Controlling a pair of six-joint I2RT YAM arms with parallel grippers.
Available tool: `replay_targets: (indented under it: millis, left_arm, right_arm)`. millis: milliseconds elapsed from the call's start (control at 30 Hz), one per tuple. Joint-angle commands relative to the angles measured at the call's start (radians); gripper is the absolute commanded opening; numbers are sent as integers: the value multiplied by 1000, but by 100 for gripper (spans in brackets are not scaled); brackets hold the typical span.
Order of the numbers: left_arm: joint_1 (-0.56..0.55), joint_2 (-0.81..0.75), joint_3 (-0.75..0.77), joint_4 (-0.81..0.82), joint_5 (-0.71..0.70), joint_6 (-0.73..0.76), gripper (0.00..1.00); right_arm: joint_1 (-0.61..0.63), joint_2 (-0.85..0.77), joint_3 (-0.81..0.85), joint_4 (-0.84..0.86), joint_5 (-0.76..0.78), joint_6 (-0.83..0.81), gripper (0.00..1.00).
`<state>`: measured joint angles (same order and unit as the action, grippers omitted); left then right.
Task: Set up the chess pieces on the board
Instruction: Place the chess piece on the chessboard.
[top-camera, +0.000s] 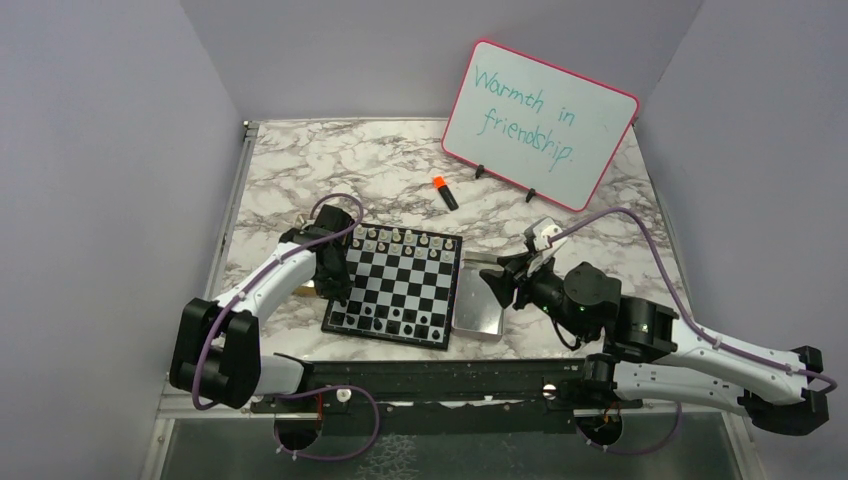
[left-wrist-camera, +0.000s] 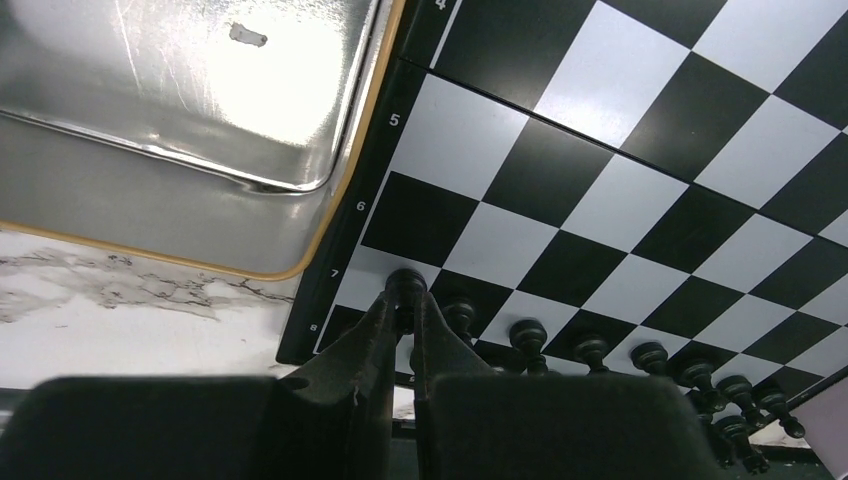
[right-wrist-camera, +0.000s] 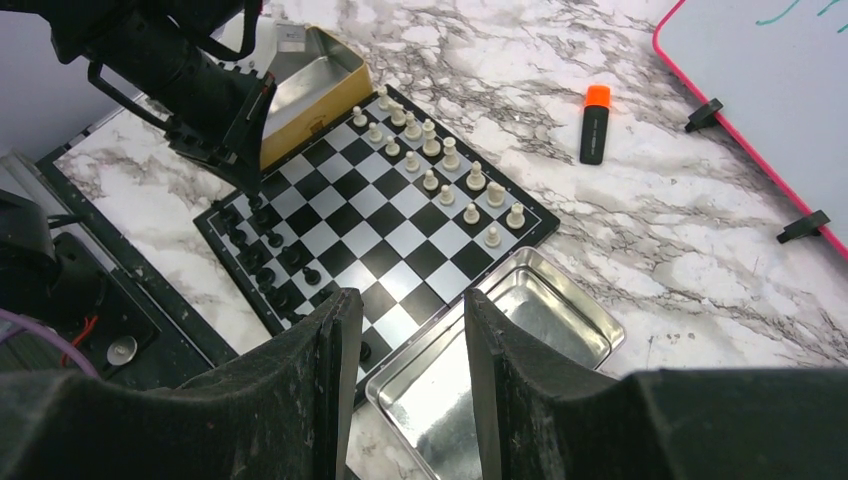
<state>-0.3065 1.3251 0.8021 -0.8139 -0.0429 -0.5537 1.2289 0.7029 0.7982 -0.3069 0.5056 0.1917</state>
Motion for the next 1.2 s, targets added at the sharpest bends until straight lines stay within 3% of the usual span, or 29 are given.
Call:
replay_targets:
  millis: [0, 600, 733, 933, 1167]
  left_arm:
    - [-22, -18, -1, -31, -52, -20, 10]
    - [-42, -9, 11, -59, -92, -37, 11]
    - [-42, -10, 12, -59, -94, -38, 21]
    - [-42, -26, 36, -57, -98, -35, 27]
    - [-42, -78, 183, -21, -3, -40, 41]
  right_arm:
    - [0, -19, -14, 27, 37, -19, 47]
    - [0, -35, -13, 22, 37, -21, 47]
    - [0, -36, -14, 22, 37, -23, 47]
    - [0, -37, -26, 22, 27, -18, 47]
    - [0, -18, -41, -4, -4, 79, 51]
